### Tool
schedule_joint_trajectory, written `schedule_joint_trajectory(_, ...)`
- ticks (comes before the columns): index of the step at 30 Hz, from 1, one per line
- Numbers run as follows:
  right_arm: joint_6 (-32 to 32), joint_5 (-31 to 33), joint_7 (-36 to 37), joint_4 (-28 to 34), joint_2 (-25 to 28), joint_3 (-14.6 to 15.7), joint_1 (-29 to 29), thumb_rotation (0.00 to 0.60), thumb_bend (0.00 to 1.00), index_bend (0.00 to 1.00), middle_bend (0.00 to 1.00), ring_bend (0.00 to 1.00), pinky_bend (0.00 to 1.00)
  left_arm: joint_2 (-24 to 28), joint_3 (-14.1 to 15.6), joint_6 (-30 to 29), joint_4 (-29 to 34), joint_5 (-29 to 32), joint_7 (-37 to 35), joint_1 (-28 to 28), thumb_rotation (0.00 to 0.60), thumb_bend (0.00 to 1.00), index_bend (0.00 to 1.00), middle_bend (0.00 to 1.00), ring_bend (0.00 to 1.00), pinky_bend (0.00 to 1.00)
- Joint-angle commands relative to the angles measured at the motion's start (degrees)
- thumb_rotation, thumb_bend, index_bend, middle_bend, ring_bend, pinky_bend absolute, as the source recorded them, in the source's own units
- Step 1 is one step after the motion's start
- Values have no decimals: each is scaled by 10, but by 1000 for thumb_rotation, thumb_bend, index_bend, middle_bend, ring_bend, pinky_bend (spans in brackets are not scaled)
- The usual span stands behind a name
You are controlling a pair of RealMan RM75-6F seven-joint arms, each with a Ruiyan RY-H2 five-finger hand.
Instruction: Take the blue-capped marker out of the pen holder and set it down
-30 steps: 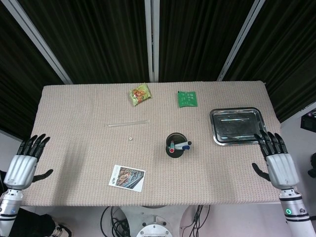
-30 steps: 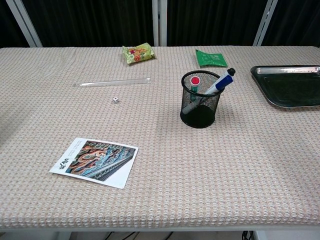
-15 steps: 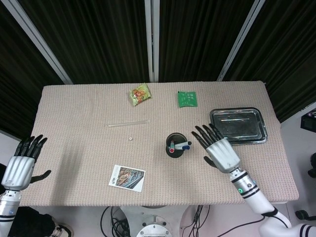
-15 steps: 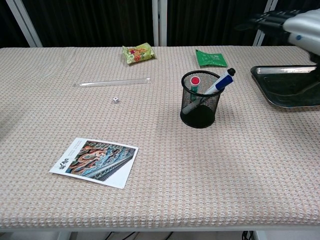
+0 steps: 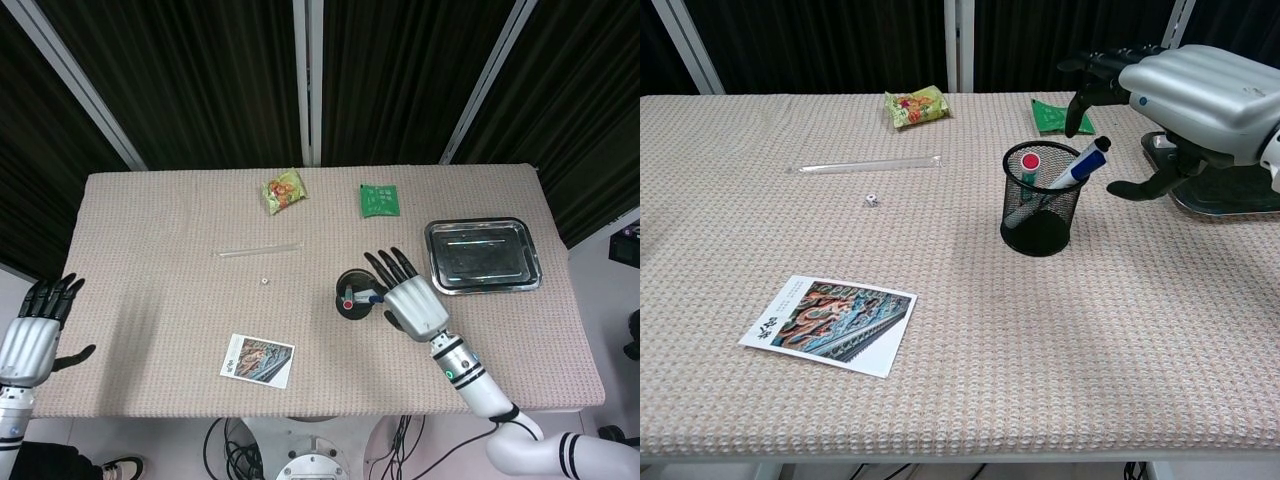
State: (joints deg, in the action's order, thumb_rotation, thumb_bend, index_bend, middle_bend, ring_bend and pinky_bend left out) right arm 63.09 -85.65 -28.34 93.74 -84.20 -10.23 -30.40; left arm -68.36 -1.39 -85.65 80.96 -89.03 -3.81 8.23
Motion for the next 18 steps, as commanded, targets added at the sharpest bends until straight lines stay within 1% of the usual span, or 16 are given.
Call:
schedule_joint_trajectory(1, 7, -4, 8, -7, -6, 2, -3, 600, 198, 371, 0, 0, 0, 0, 1, 3, -1, -1, 1, 0, 600, 124, 48, 0, 0, 16)
schedule_joint_trajectory(7, 20, -10, 19, -19, -15, 6, -8, 600, 226, 440, 0, 0, 0, 0, 2, 5, 0, 0, 1, 0, 600, 123, 48, 0, 0, 16)
schedule_joint_trajectory(10, 22, -7, 17, -24, -19, 5, -11, 600, 276, 465, 0, 0, 0, 2, 1, 5, 0, 2, 0, 0, 600, 123, 48, 0, 0, 16)
schedule_joint_trajectory(18, 28, -1, 19, -34, -25, 12, -14, 600, 287, 477, 0, 0, 0, 5, 0, 5, 0, 3, -1, -2, 600, 124, 48, 0, 0, 16)
